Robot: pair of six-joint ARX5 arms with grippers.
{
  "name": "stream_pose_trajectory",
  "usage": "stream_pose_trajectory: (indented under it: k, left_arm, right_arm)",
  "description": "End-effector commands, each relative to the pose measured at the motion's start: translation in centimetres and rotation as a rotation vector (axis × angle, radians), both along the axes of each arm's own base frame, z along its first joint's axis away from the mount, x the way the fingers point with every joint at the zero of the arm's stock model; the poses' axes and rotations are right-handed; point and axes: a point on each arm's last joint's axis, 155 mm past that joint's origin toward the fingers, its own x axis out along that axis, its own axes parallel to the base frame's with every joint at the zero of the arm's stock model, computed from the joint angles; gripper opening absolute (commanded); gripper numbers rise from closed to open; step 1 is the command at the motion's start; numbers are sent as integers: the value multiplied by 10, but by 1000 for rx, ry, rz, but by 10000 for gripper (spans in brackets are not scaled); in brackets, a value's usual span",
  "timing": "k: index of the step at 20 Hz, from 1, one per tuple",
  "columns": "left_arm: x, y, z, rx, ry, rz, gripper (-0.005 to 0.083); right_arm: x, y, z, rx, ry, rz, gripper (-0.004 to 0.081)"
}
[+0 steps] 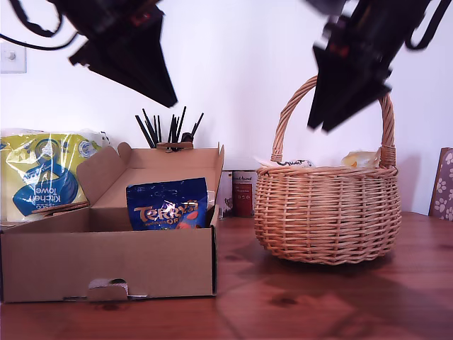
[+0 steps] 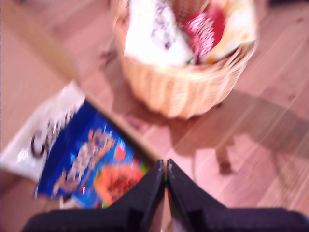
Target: Move the bags of Easter eggs from the cardboard box on the left into the woven basket on the right side.
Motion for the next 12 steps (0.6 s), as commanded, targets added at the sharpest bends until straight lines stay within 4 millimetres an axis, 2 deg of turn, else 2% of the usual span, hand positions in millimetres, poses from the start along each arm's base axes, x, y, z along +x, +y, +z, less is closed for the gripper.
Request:
stream_pose_trajectory:
  k: [1, 4, 8, 12]
  left_arm:
    - [-1, 6, 2, -26, -15, 20, -19]
    - [-6, 14, 0, -54, -38, 31, -19]
    - [-14, 24, -11, -61, -24, 51, -19]
    - [-19, 26, -4, -83, -31, 55, -19]
  right_arm:
    - [2, 10, 8, -16, -25, 48, 377]
    - [8, 13, -11, -93, 1, 68, 377]
    - [3, 21, -26, -136, 62, 110, 376]
    - [8, 19, -45, -189, 75, 119, 376]
